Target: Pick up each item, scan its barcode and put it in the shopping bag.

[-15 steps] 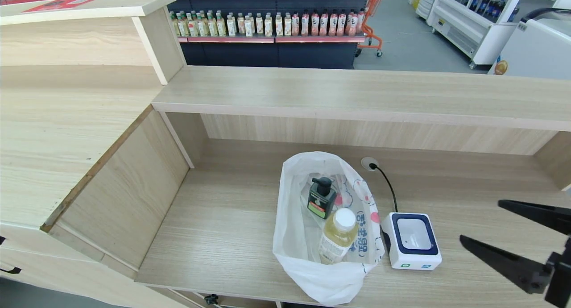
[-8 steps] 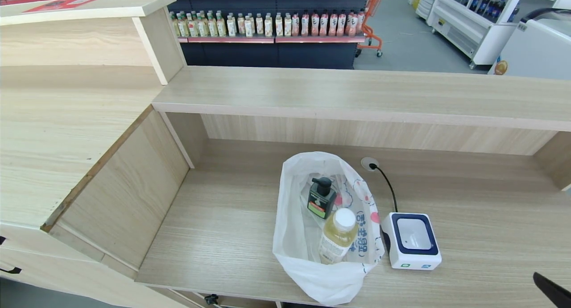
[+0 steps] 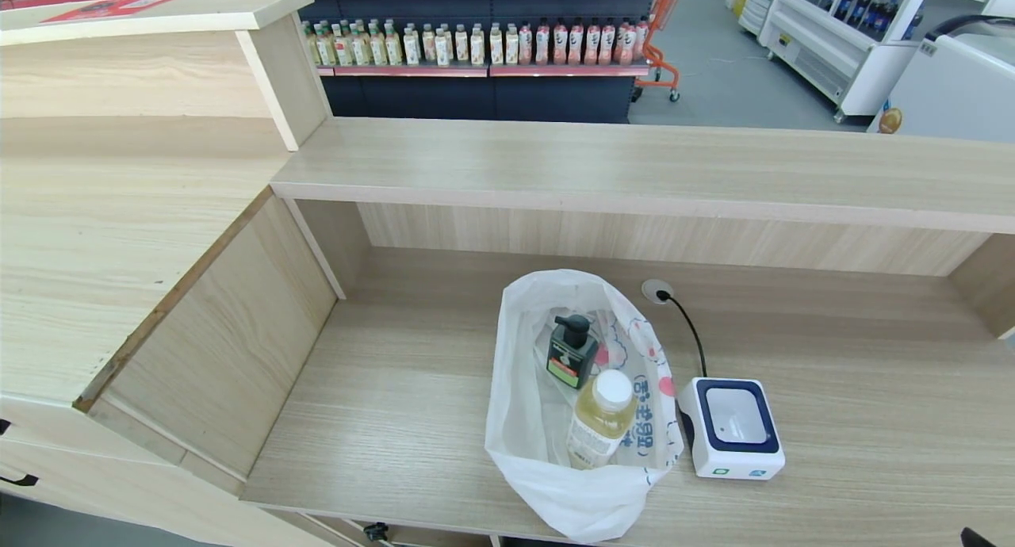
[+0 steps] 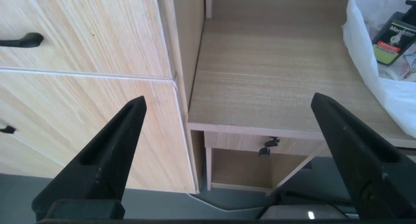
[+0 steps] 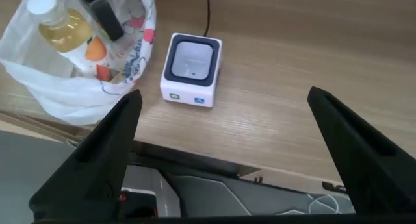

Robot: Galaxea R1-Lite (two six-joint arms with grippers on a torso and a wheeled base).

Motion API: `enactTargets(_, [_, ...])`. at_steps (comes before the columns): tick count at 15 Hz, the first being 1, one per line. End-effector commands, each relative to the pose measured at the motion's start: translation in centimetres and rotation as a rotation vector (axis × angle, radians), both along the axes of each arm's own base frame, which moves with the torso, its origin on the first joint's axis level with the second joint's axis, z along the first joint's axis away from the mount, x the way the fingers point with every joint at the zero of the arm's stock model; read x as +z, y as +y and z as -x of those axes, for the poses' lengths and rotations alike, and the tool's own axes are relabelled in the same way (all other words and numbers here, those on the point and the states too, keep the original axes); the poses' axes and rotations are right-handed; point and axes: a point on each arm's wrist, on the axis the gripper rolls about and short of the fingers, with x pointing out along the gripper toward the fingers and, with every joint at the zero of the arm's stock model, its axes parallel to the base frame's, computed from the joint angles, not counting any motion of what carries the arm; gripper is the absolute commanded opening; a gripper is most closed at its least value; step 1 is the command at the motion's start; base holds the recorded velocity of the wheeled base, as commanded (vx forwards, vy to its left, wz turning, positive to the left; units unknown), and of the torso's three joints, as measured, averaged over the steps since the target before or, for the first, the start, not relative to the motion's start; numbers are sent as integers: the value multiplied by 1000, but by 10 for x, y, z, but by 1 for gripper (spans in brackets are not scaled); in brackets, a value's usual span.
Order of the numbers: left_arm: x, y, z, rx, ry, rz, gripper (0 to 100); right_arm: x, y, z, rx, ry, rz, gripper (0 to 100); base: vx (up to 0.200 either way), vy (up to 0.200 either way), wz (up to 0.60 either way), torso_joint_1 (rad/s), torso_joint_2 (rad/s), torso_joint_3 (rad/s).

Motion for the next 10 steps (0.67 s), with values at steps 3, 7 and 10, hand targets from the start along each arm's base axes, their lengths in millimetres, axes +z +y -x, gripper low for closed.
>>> enactTargets(3, [0,0,0,1,-1,0,100,-39,0,22,47,-95,31,100,0,0,0,0,0,0])
enactTargets(7, [0,0,0,1,-1,0,100,-54,1,34,9,-155,32,100,0,0,0,0,0,0])
enactTargets(10, [0,0,0,1,-1,0,100,-55,2,38,24,-194,36,100,0,0,0,0,0,0])
